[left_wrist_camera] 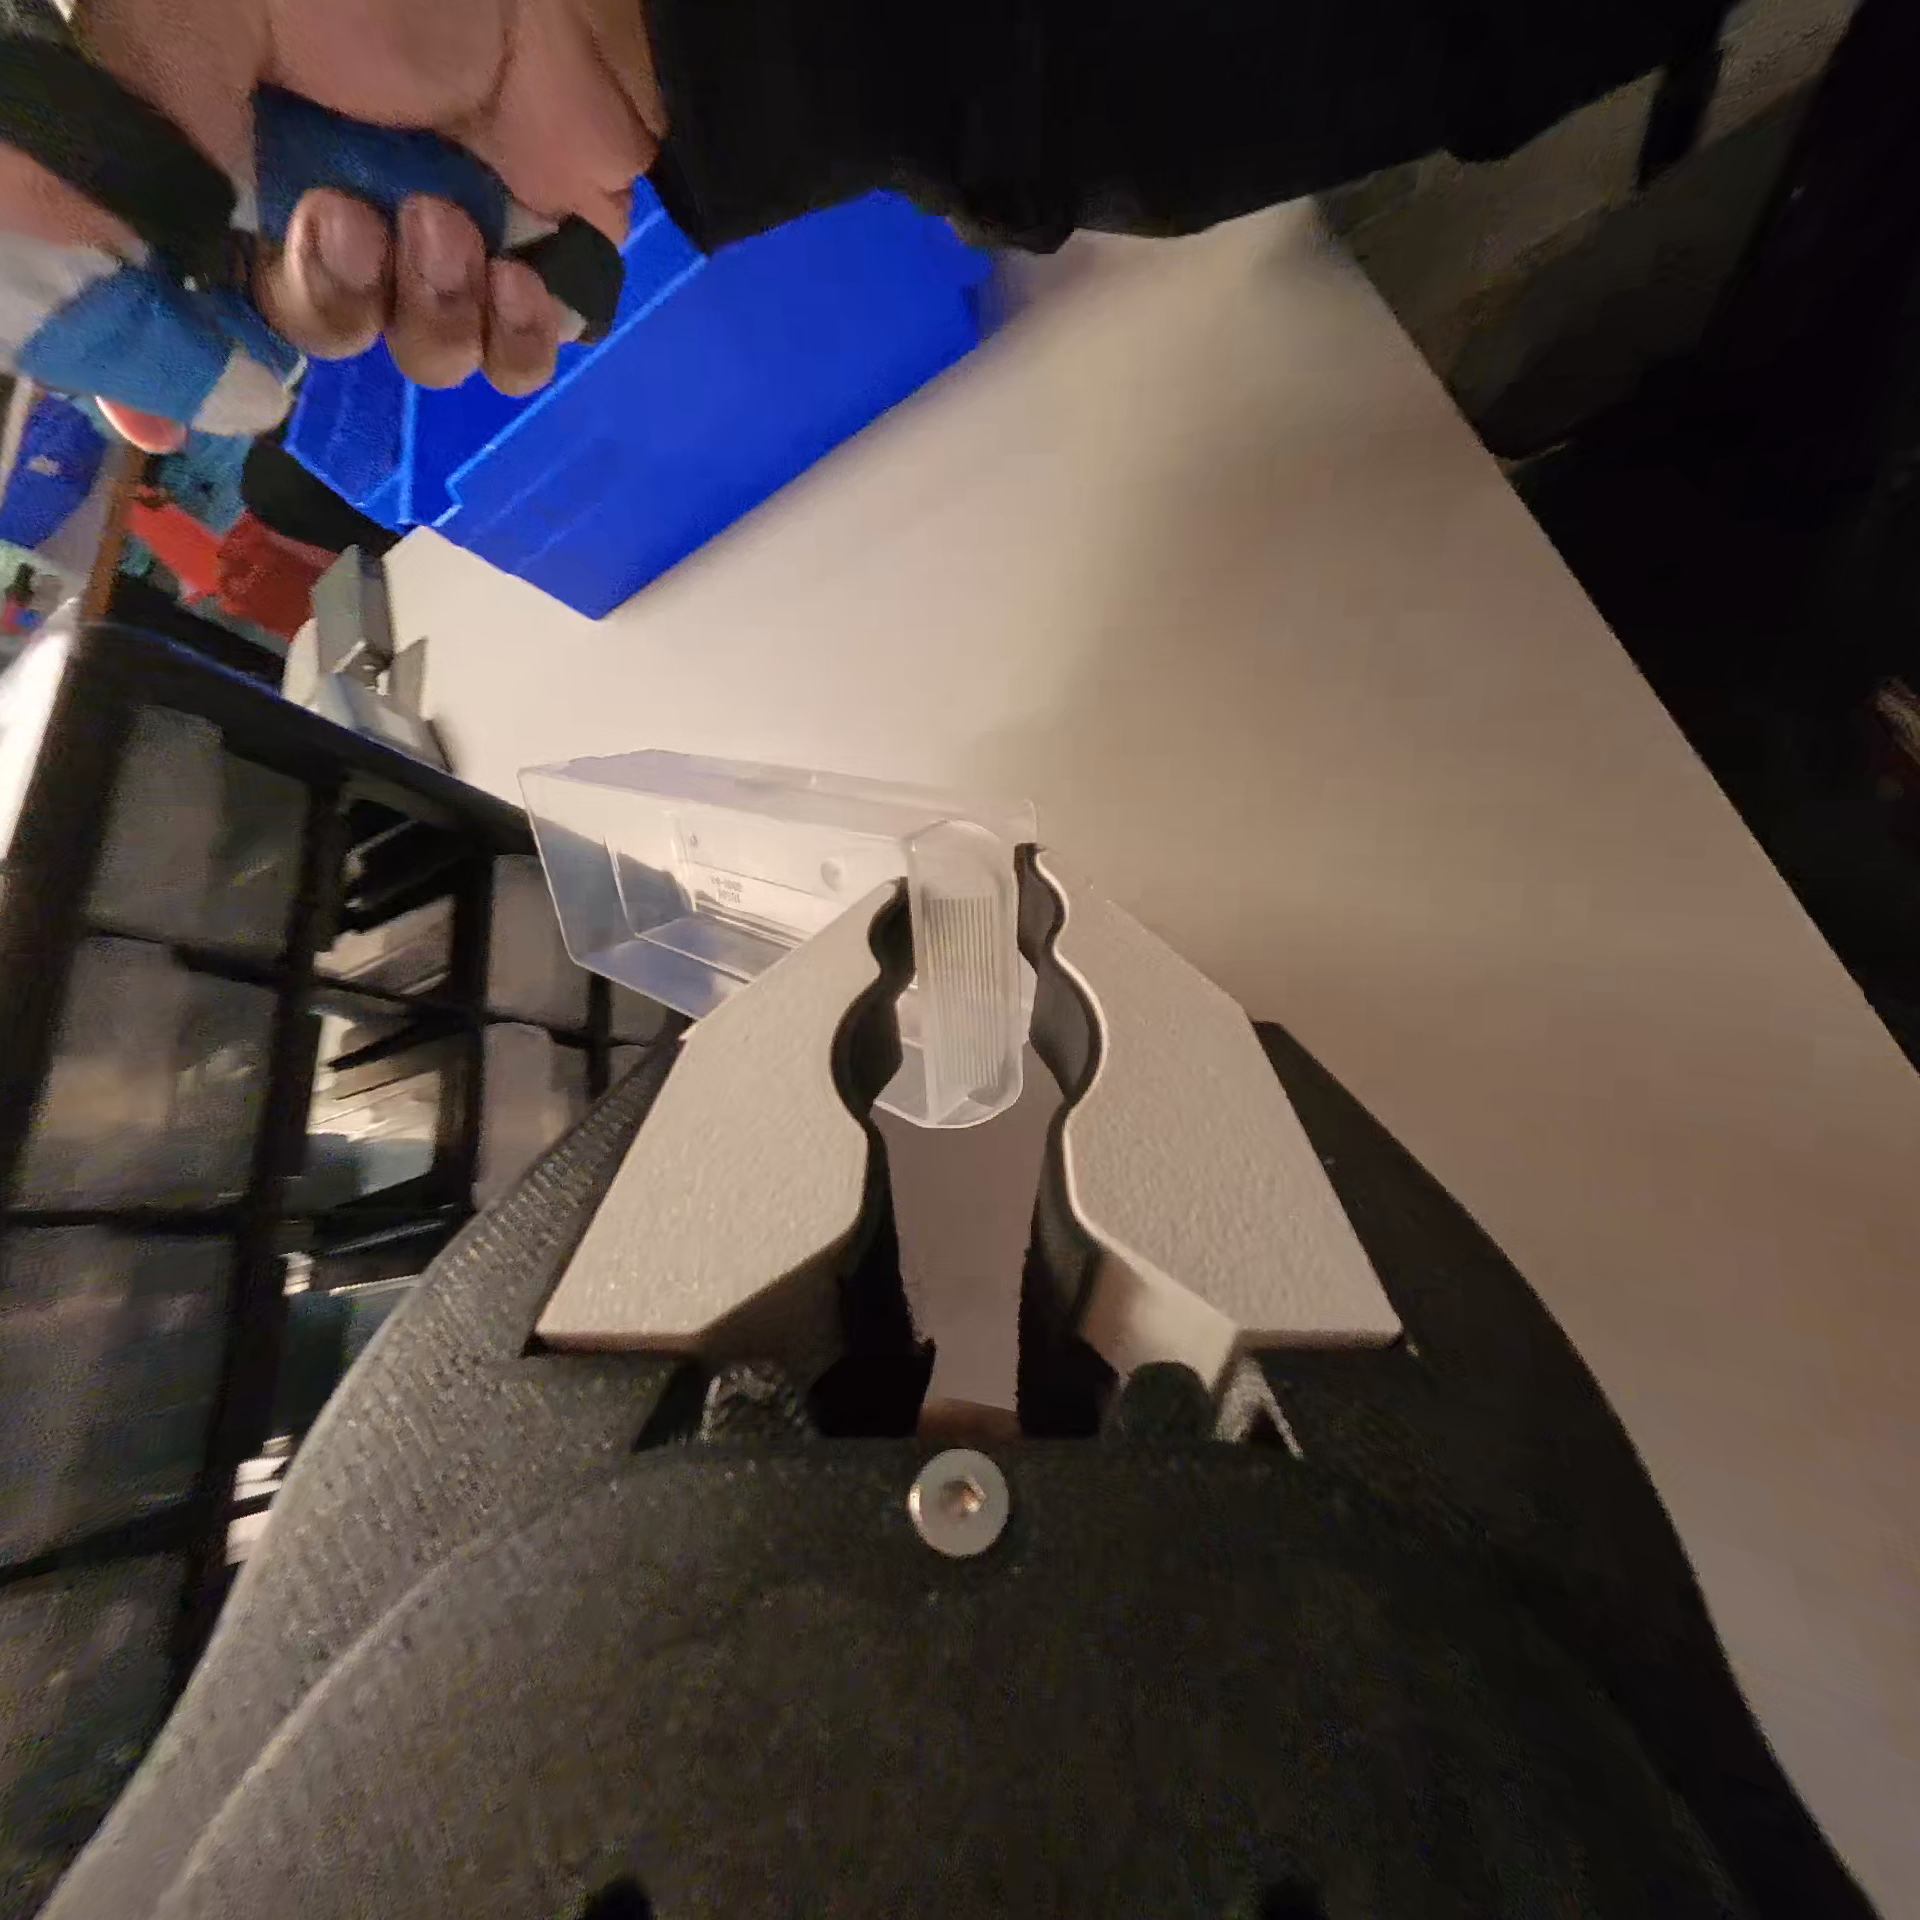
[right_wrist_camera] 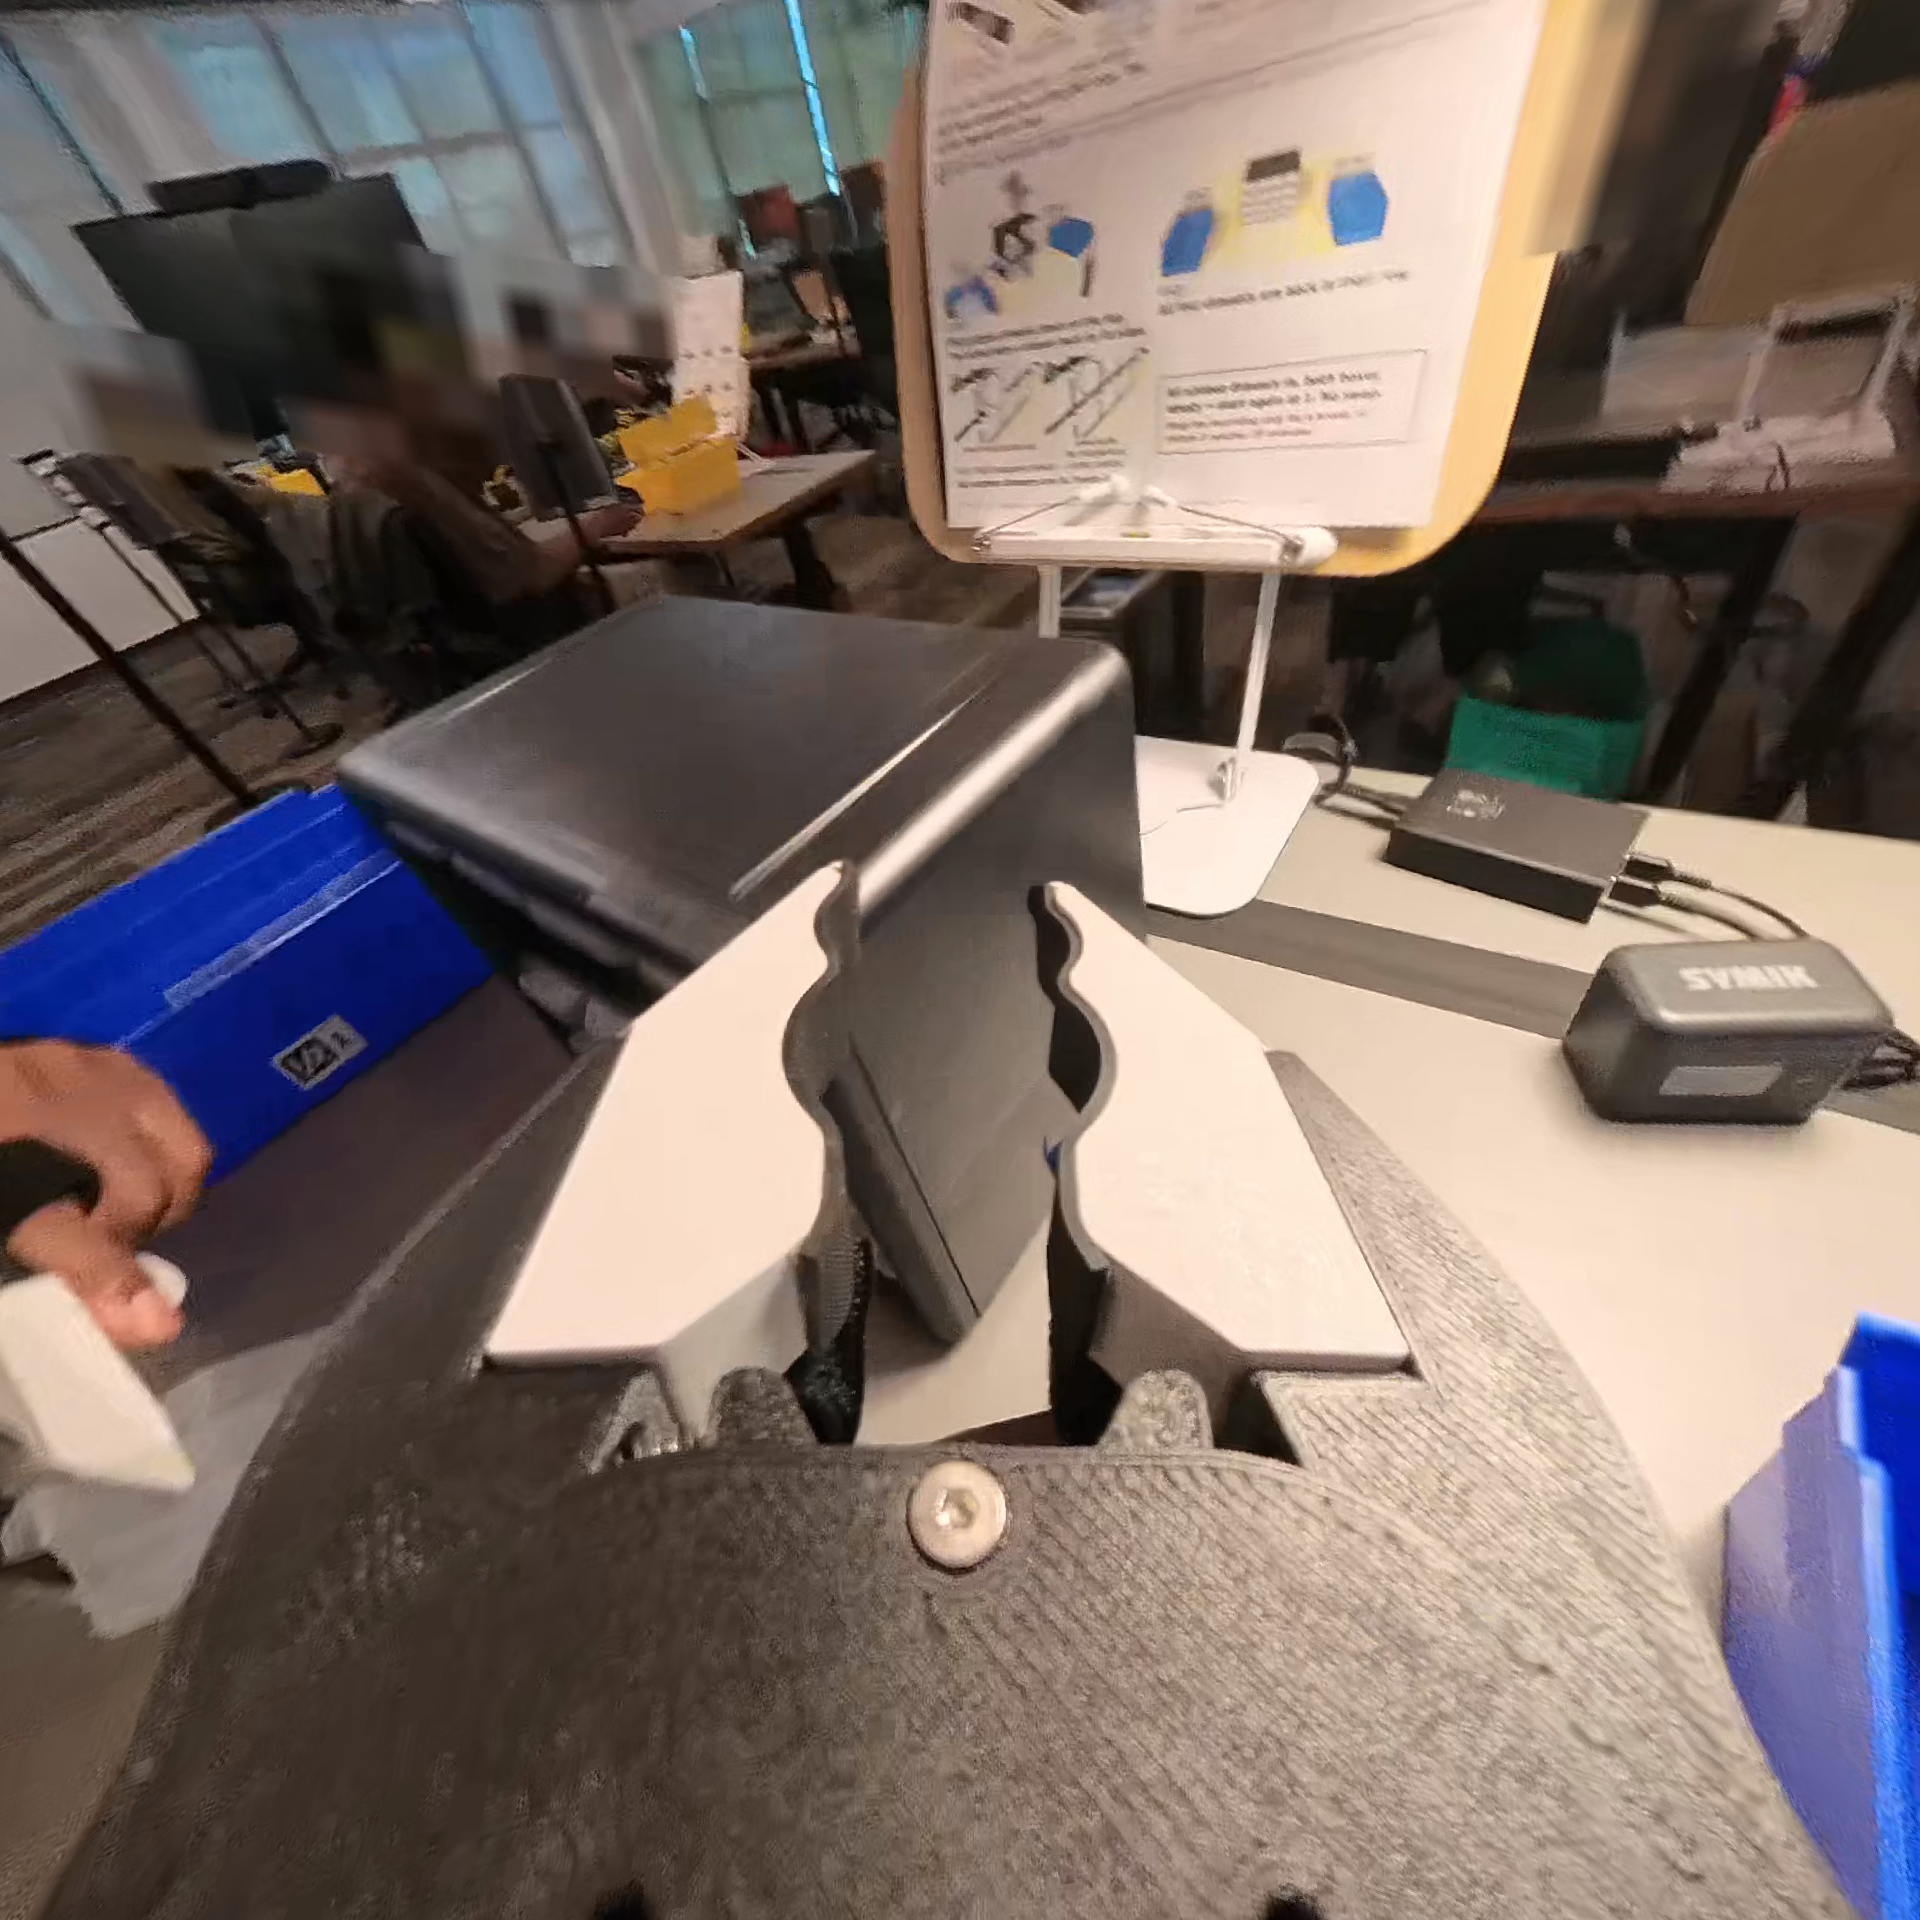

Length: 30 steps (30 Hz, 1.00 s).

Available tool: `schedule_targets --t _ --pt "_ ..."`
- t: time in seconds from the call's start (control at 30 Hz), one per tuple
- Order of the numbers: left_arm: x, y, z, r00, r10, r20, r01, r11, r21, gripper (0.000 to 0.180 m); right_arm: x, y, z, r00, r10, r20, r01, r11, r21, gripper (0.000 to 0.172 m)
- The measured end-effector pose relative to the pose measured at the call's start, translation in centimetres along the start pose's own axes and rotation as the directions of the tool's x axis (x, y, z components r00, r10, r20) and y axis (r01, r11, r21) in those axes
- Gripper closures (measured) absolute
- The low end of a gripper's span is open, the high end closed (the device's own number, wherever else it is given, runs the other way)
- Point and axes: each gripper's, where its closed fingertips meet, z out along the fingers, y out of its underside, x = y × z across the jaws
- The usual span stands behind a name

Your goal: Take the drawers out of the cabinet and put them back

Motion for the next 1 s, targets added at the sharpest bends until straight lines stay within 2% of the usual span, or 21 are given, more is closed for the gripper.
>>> schedule_targets --t 0.07,0.17,0.3,0.33,0.5,0.73,1.0 --pt "-1.0 -0.4 0.0 0.999 0.02 0.034 -0.019 0.999 -0.045 0.162 0.3 -0.8 1.6 0.999 0.041 -0.013 -0.041 0.999 -0.025 0.129" --pt "-2.5 0.2 0.6 0.996 0.055 0.068 -0.042 0.983 -0.179 0.162 0.3 -1.2 3.9 0.996 0.089 0.012 -0.088 0.995 -0.05 0.118" --pt "-4.2 -0.2 1.4 0.998 0.036 0.043 -0.023 0.963 -0.269 0.162 -0.2 -0.6 6.1 0.989 0.135 0.066 -0.131 0.989 -0.067 0.11" --pt "-4.7 -0.4 1.4 0.999 0.028 0.037 -0.017 0.959 -0.284 0.162 -0.3 -0.7 6.5 0.987 0.142 0.071 -0.137 0.988 -0.067 0.112" --pt "-6.4 -1.9 1.3 0.999 -0.03 -0.013 0.024 0.937 -0.348 0.162 -0.3 -0.9 6.6 0.994 0.088 0.06 -0.084 0.993 -0.079 0.11" --pt "-6.9 -1.8 1.7 0.995 -0.088 -0.054 0.05 0.871 -0.489 0.162 -0.6 -0.8 6.7 0.989 0.117 0.093 -0.11 0.991 -0.081 0.112" --pt "-7.4 -2.7 2.9 0.998 -0.068 0.002 0.057 0.808 -0.586 0.162 -0.6 -0.9 6.7 0.988 0.122 0.091 -0.116 0.991 -0.07 0.113"
